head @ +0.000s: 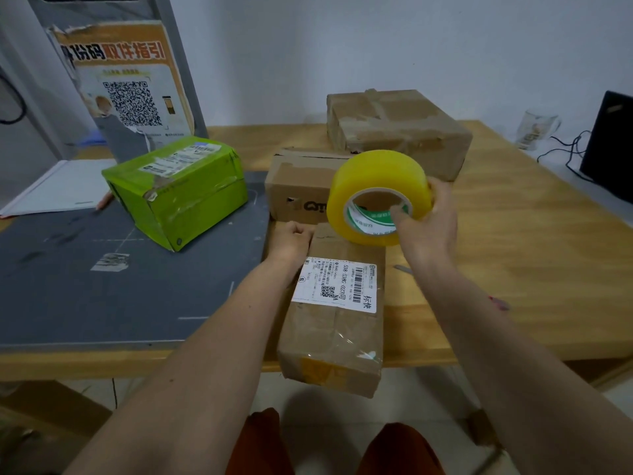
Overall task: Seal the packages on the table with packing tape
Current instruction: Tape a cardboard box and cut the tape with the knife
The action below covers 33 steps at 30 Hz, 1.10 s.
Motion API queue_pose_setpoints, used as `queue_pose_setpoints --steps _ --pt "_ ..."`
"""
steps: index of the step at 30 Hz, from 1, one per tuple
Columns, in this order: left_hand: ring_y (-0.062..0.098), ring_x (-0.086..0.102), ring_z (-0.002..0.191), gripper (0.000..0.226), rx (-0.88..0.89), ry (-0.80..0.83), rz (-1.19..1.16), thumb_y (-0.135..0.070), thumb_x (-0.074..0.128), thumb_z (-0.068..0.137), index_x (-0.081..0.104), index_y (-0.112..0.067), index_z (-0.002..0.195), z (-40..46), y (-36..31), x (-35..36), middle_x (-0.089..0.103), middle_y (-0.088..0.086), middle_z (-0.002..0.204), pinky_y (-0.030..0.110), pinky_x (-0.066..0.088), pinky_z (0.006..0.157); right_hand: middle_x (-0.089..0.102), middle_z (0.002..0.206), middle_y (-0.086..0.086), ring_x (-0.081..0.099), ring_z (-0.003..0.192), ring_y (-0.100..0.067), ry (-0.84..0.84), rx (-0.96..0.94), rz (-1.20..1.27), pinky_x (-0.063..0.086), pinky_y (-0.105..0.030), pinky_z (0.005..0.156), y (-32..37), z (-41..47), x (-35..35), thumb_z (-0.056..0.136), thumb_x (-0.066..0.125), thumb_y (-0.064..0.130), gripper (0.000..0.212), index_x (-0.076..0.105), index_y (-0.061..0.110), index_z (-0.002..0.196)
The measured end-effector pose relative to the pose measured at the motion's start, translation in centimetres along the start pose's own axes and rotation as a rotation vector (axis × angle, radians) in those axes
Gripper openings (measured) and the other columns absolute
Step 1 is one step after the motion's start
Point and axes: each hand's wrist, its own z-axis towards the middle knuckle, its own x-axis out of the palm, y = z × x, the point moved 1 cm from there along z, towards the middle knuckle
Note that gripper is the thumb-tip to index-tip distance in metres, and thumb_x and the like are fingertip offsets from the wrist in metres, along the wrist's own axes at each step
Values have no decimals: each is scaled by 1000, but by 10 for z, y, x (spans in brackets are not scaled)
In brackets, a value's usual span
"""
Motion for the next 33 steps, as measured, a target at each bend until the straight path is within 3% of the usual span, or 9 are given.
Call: queue_pose_setpoints --steps 6,9,13,16,18,22,27,30,33 --pt "16 48 62 29 -5 148 63 -25 49 102 50 -9 78 -3 2 1 53 5 69 28 35 56 56 90 23 55 69 21 51 222 416 41 -2 53 -20 -20 29 83 76 17 41 44 41 94" --pt "27 56 103 31 -70 186 113 -23 46 102 41 -1 123 -4 3 1 57 15 117 38 48 89 56 94 23 54 76 16 97 187 390 40 -1 54 -21 -19 30 85 73 19 46 41 42 109" --pt "31 52 120 37 7 130 373 -7 46 99 44 -2 135 -7 0 -7 54 17 134 37 42 100 55 93 24 54 79 12 104 181 404 38 -7 61 -21 -20 30 87 71 20 47 39 43 111" --pt "23 50 128 41 221 -2 202 -9 45 101 46 -10 141 -23 -6 -14 56 3 137 32 42 101 58 90 23 58 74 12 67 192 449 40 -10 61 -24 -20 31 88 69 20 35 46 42 103" --pt "15 33 141 53 346 217 224 -28 49 101 33 -16 151 -43 -6 -11 38 -4 153 33 33 111 61 93 20 60 73 14 19 195 508 43 -7 58 -26 -22 33 88 67 17 31 51 37 107" --pt "14 -7 150 89 374 366 728 -59 44 95 -2 -15 157 -55 -4 -8 -10 0 164 34 5 122 62 100 13 60 89 -5 -110 253 580 42 -13 67 -29 -21 38 85 65 18 36 53 23 118" --pt "16 -20 148 89 375 316 1109 -71 21 94 -10 -14 155 -59 -15 3 -19 1 162 41 -5 122 59 130 -3 56 117 -17 -132 327 611 45 -34 101 -28 -21 39 85 66 21 62 42 11 141" --pt "14 -17 149 84 490 372 1145 -69 20 95 -4 -17 157 -63 -15 6 -11 -1 164 40 -6 121 62 92 13 59 73 15 -105 262 618 44 -4 63 -27 -19 39 86 66 12 27 53 26 104" --pt "14 -12 150 93 495 358 1190 -78 17 89 -2 -18 157 -59 -15 0 -7 -1 165 39 -4 122 58 84 16 55 59 20 -84 247 585 37 0 48 -24 -19 41 86 65 10 28 48 31 87"
